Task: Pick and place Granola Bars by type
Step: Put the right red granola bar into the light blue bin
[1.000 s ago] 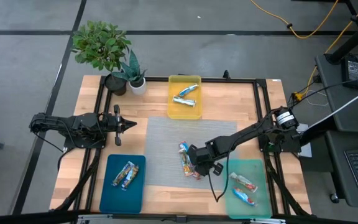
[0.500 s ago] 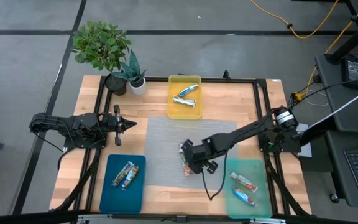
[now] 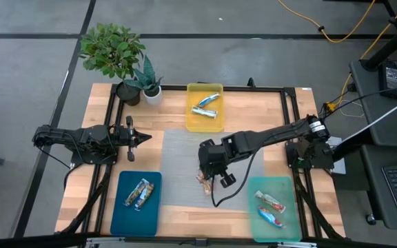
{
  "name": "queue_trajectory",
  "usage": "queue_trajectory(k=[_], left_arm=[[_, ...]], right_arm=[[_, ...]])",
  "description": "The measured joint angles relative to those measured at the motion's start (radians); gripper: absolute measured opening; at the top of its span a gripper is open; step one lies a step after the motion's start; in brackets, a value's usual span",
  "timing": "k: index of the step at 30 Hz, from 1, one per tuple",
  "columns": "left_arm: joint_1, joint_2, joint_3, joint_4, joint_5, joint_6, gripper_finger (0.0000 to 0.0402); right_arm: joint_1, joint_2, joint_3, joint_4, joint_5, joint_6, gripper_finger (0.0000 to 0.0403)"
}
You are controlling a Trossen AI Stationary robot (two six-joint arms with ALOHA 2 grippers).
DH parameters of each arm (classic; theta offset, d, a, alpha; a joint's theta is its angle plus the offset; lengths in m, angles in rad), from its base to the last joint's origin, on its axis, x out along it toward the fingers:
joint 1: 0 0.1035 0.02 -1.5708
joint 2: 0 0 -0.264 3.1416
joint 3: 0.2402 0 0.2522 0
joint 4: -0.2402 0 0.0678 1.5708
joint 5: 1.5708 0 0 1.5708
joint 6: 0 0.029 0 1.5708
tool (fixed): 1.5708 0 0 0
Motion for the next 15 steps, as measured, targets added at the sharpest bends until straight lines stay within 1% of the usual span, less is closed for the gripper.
queue_trajectory(k=[3, 7, 11, 15], left_arm=[[0.0, 0.0, 0.0, 0.0, 0.0, 0.0, 0.0008], [0.0, 0.0, 0.0, 0.0, 0.0, 0.0, 0.0005], [0.0, 0.0, 0.0, 0.0, 0.0, 0.0, 0.0004], [0.0, 0.0, 0.0, 0.0, 0.0, 0.0, 0.0008]], right_arm=[[0.008, 0.0, 0.045, -0.086, -0.053, 0.054, 0.0034], [0.028, 0.0, 0.081, -0.21, -0.11, 0.141, 0.0026], [0.063, -0.011, 0.09, -0.332, -0.125, 0.223, 0.002], [0.104, -0.047, 0.09, -0.361, -0.126, 0.34, 0.0032]])
